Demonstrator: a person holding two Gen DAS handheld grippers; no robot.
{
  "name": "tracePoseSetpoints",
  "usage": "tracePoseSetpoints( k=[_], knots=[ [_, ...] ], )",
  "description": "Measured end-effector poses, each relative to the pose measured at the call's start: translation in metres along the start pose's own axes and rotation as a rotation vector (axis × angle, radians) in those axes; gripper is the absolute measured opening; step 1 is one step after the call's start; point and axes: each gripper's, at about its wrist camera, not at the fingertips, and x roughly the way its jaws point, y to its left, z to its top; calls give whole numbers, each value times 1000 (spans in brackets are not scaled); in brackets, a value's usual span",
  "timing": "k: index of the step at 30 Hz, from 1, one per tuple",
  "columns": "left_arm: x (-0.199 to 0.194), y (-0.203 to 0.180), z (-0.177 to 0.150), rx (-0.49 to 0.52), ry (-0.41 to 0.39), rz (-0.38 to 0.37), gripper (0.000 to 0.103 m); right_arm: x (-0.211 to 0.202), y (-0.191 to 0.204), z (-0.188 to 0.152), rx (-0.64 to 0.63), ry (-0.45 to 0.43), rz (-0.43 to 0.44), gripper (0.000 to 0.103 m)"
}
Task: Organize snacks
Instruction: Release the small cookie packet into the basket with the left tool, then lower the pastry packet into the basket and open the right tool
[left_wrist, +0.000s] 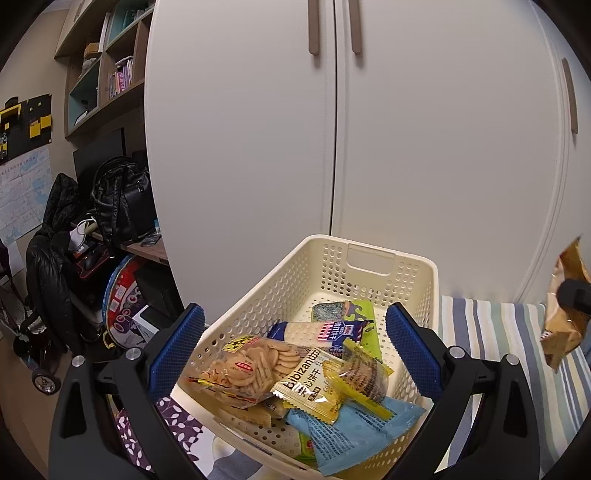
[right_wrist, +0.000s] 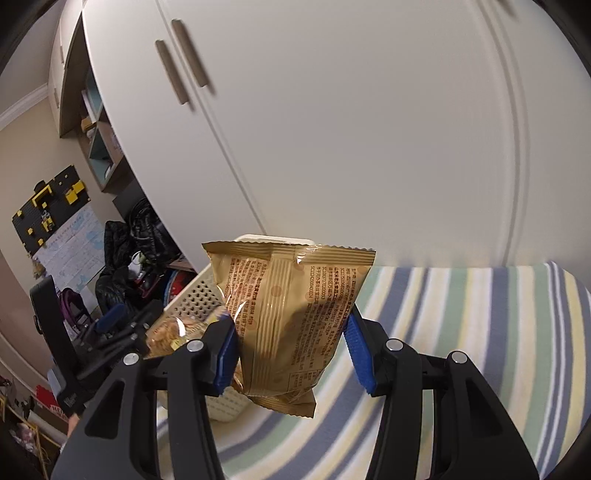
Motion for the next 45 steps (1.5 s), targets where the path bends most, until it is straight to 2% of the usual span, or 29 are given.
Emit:
tracePoseSetpoints(
  k=[9,26,37,45],
  knots=[
    [5,18,1,-58,14,0,100,47,50,9,-20,37,38,51],
    [16,37,-1,-132,45,-8,100,112,91,13,-58,97,-53,51],
    [21,72,-4,-239,53,55,100,144,107,10,-125,153,-116,51],
    [23,74,-6,-244,63,66,100,174,121,4,-177,215,-135,51]
  ],
)
